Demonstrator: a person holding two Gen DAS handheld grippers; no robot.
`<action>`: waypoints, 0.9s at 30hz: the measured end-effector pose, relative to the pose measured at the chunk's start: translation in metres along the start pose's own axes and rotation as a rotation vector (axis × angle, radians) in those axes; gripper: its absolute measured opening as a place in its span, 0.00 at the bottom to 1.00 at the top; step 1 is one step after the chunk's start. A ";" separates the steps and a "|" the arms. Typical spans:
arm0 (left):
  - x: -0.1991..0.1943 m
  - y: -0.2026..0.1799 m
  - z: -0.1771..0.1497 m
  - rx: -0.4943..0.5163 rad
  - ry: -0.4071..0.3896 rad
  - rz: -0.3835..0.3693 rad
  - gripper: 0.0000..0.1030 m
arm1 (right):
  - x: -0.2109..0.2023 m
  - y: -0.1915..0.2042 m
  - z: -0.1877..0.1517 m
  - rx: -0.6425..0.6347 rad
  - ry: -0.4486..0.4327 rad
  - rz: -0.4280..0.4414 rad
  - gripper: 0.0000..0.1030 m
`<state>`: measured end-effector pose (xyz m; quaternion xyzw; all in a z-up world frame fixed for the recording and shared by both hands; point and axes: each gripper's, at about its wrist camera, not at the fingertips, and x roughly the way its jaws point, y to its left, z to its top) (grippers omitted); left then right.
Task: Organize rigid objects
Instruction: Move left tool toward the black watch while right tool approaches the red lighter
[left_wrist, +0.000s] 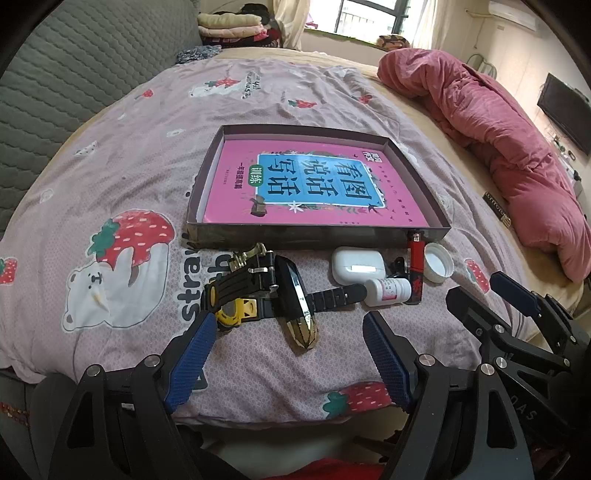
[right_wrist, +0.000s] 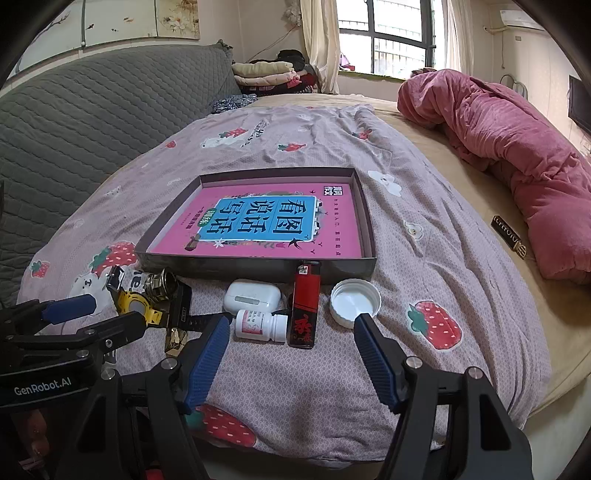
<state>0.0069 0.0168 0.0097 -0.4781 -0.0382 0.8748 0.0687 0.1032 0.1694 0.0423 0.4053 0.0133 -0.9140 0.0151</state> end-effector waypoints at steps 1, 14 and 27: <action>0.000 -0.001 0.000 0.001 0.000 0.002 0.80 | 0.000 0.000 0.000 0.000 0.000 0.000 0.67; 0.000 -0.002 0.000 0.005 0.006 -0.012 0.80 | -0.001 -0.003 -0.001 -0.012 -0.003 0.006 0.67; 0.003 0.008 -0.001 -0.013 0.017 -0.011 0.80 | 0.001 -0.007 0.000 0.003 0.008 0.004 0.67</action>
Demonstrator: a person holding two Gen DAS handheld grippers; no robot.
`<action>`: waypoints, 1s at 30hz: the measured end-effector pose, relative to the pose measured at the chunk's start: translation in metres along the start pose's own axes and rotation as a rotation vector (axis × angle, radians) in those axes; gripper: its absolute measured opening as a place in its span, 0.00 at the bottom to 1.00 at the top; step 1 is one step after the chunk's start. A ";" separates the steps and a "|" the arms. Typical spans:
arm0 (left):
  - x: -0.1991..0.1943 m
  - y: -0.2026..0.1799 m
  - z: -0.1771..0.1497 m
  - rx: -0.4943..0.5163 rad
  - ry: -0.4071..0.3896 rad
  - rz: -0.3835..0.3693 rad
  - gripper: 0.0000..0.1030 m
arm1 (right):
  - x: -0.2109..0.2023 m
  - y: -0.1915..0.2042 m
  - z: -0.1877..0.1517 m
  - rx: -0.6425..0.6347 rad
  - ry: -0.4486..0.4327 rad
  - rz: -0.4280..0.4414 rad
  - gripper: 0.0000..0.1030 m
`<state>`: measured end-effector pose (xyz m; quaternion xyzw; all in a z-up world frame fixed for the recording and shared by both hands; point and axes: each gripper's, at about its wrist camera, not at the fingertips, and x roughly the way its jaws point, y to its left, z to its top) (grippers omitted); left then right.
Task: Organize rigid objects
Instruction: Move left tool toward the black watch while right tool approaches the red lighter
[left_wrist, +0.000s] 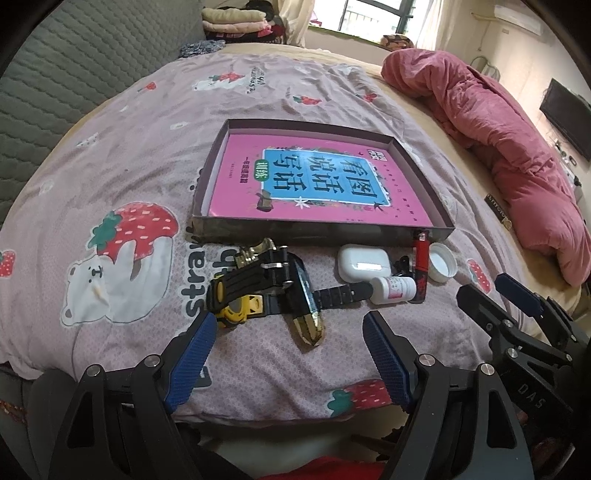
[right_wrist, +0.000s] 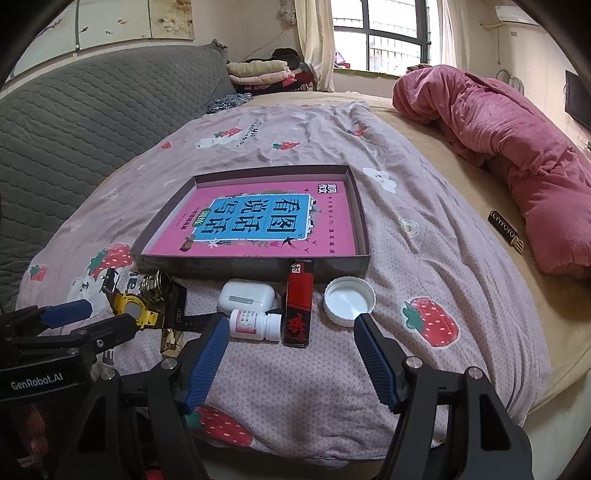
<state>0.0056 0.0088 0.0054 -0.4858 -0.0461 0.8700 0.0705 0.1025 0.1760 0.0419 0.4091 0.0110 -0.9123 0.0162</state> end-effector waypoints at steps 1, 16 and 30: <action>0.000 0.002 0.000 -0.004 0.001 -0.001 0.80 | 0.001 0.000 0.000 0.002 0.003 0.000 0.67; 0.014 0.033 -0.009 -0.066 0.055 0.029 0.80 | 0.007 0.004 -0.002 -0.016 0.022 0.024 0.67; 0.048 0.061 -0.009 -0.147 0.092 0.027 0.80 | 0.018 -0.001 -0.002 -0.014 0.037 0.017 0.67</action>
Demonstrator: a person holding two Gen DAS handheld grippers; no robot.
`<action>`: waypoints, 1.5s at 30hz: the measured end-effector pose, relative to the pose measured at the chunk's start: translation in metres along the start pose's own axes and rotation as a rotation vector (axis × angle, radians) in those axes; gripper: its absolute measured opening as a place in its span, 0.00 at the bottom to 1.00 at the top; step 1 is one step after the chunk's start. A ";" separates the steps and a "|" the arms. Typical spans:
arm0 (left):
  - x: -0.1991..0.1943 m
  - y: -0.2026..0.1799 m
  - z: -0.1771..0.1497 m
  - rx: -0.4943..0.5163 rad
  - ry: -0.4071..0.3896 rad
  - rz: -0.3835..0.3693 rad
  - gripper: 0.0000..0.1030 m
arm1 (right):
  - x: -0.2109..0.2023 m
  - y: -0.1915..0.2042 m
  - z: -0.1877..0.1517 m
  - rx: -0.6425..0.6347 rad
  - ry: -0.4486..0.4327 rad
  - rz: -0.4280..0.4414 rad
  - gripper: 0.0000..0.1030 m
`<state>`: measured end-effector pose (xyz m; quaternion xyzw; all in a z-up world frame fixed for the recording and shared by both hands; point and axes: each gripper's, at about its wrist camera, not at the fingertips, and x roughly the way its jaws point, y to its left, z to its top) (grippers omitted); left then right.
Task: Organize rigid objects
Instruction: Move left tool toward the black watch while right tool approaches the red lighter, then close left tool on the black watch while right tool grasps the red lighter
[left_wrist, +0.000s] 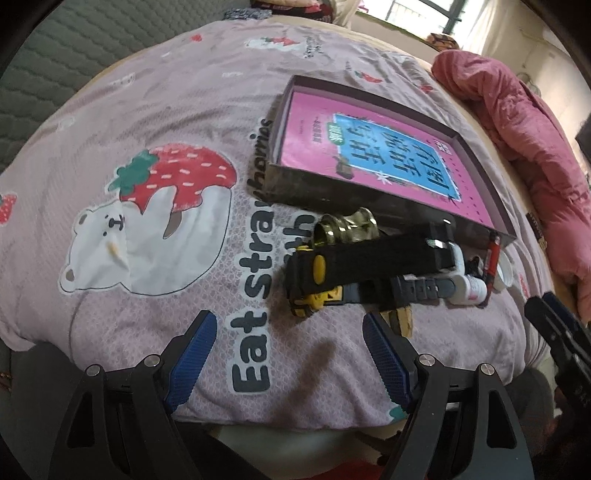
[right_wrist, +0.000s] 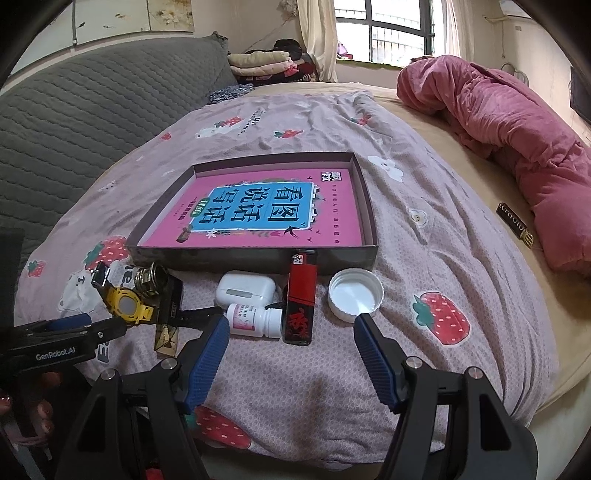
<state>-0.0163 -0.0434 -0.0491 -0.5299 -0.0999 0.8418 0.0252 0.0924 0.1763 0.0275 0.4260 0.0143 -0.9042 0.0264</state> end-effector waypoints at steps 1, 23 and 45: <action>0.002 0.002 0.001 -0.013 0.003 -0.013 0.80 | 0.001 0.000 0.000 0.000 0.004 0.000 0.67; 0.024 -0.007 0.016 0.009 -0.023 -0.097 0.34 | 0.023 -0.011 0.005 0.029 0.016 -0.019 0.67; 0.033 0.000 0.017 -0.033 -0.008 -0.117 0.22 | 0.067 -0.002 0.025 -0.009 0.024 -0.014 0.40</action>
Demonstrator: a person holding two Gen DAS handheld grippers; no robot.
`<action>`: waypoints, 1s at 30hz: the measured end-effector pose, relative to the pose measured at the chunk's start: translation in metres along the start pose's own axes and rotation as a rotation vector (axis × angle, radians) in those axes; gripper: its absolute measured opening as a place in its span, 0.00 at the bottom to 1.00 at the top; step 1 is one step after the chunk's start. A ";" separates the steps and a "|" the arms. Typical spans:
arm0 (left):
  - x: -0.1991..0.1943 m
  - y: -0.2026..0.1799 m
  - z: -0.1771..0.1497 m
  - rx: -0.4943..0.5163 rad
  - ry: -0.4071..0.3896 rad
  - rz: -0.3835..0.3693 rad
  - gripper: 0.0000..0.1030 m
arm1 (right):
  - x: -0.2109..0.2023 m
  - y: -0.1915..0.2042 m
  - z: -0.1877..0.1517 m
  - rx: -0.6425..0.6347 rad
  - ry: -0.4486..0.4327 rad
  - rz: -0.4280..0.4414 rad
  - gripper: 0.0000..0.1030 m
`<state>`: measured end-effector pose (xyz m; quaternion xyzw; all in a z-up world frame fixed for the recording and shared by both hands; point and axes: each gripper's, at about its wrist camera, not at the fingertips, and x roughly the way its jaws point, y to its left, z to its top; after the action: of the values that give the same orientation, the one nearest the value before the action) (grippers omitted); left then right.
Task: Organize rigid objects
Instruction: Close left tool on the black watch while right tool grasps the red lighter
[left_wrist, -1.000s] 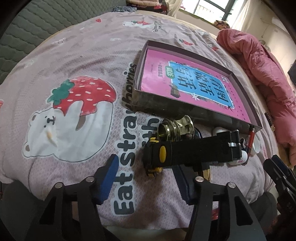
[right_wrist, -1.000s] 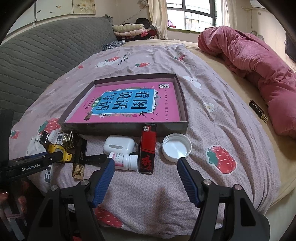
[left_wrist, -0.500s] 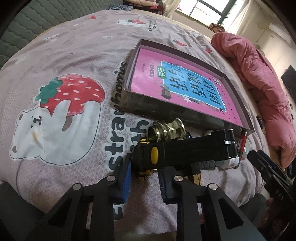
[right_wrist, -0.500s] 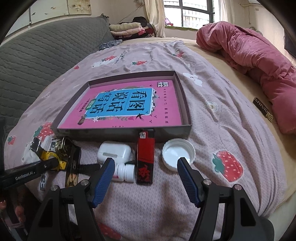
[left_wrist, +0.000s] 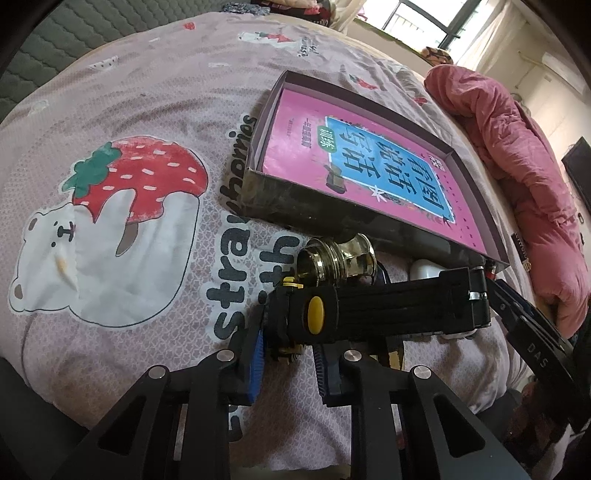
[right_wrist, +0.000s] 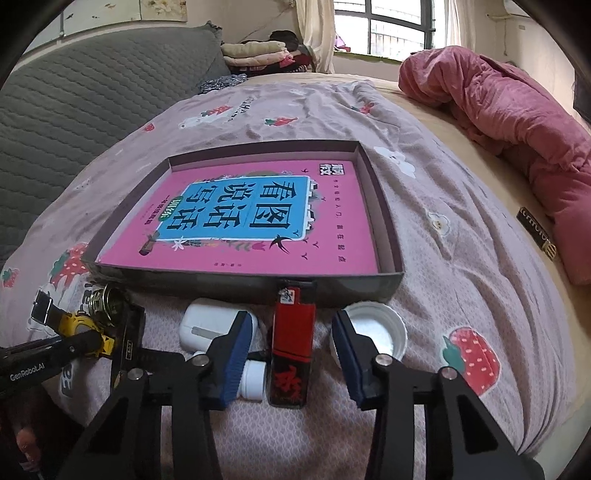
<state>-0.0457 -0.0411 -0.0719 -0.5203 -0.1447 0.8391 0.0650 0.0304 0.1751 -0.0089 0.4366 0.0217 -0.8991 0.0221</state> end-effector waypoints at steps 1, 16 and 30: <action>0.001 0.000 0.000 -0.002 0.001 0.000 0.22 | 0.002 0.001 0.001 -0.004 0.002 -0.002 0.36; 0.001 0.004 0.005 -0.047 -0.015 -0.040 0.19 | 0.001 -0.001 -0.002 -0.019 -0.021 0.032 0.23; -0.013 -0.015 0.007 0.035 -0.071 0.003 0.16 | -0.015 -0.004 -0.003 -0.024 -0.059 0.034 0.23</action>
<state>-0.0469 -0.0316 -0.0536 -0.4892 -0.1311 0.8596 0.0676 0.0418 0.1794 0.0011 0.4100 0.0243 -0.9107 0.0433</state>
